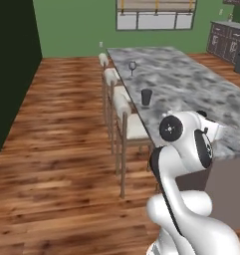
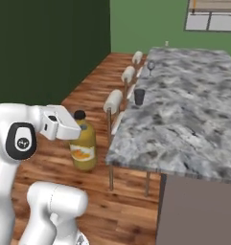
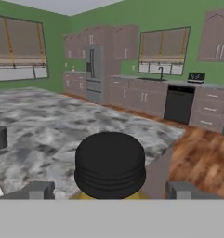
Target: There is a wine glass and glass cup on the dining counter. Place the wine bottle next to the wine glass and the juice bottle next to the glass cup.
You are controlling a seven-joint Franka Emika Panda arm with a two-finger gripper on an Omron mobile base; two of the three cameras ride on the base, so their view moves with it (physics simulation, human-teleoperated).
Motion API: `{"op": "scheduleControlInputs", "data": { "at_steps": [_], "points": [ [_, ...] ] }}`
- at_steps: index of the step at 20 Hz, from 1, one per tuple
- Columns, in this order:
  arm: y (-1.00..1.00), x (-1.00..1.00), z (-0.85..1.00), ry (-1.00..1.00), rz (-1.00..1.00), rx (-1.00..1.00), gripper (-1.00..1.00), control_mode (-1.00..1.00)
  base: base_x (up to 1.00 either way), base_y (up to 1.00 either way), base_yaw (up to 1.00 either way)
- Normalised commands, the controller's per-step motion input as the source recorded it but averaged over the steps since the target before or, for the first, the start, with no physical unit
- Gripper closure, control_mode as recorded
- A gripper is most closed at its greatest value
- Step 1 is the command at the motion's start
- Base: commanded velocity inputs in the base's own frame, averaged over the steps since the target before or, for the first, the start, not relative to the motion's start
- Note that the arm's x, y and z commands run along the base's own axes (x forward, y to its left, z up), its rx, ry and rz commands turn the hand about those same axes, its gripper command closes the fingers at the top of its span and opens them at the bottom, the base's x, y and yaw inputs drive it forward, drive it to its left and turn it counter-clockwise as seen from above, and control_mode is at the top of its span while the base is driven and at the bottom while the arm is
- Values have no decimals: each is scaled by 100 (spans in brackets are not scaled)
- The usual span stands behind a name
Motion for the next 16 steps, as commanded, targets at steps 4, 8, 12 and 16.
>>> {"op": "scheduleControlInputs", "data": {
  "at_steps": [4, 8, 12, 16],
  "points": [
    [0, 0, 0, 0, 0, 0, 100, 100, 45, 61, -13],
    [0, 0, 0, 0, 0, 0, 100, 100, 41, 61, -17],
    [0, 0, 0, 0, 0, 0, 100, 100, 40, 65, -26],
    [0, 0, 0, 0, 0, 0, 100, 100, 53, 48, -40]
  ]
}}
